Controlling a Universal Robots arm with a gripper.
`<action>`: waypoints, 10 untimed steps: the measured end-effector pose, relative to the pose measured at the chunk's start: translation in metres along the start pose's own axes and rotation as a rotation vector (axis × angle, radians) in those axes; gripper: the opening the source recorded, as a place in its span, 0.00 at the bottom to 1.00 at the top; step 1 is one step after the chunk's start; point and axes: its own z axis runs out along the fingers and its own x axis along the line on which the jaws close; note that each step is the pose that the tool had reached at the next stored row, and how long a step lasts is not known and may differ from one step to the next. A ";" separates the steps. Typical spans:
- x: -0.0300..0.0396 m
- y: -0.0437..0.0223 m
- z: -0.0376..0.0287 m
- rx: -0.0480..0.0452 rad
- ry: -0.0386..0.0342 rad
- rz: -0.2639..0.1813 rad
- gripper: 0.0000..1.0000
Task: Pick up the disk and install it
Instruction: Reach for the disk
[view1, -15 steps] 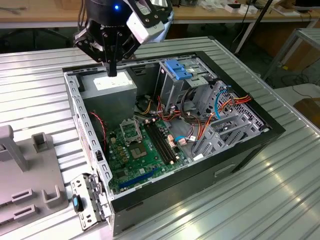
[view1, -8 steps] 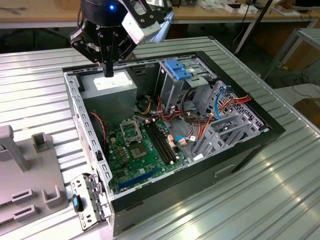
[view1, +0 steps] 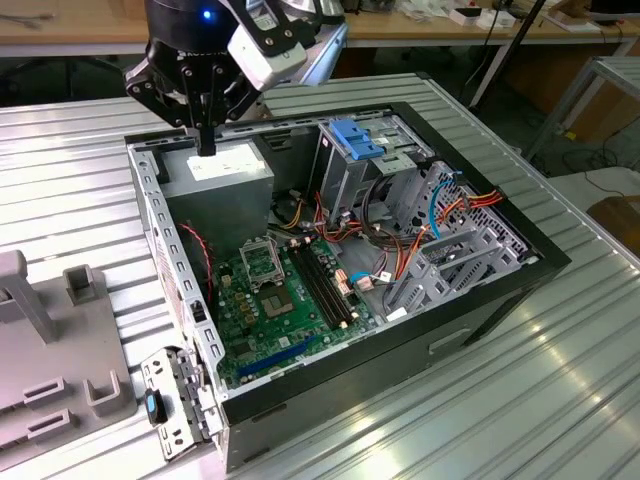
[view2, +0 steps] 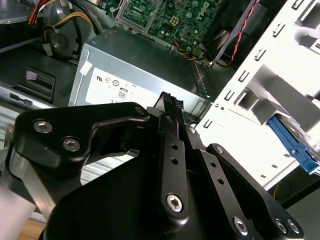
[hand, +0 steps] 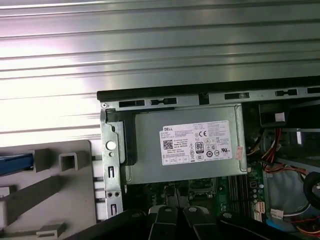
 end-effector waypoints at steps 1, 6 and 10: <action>0.0009 -0.0001 0.0000 0.0000 0.0000 0.000 0.11; 0.0087 -0.0007 -0.0002 0.0000 0.0000 0.000 0.11; 0.0141 -0.0011 -0.0003 -0.0001 -0.0001 0.000 0.11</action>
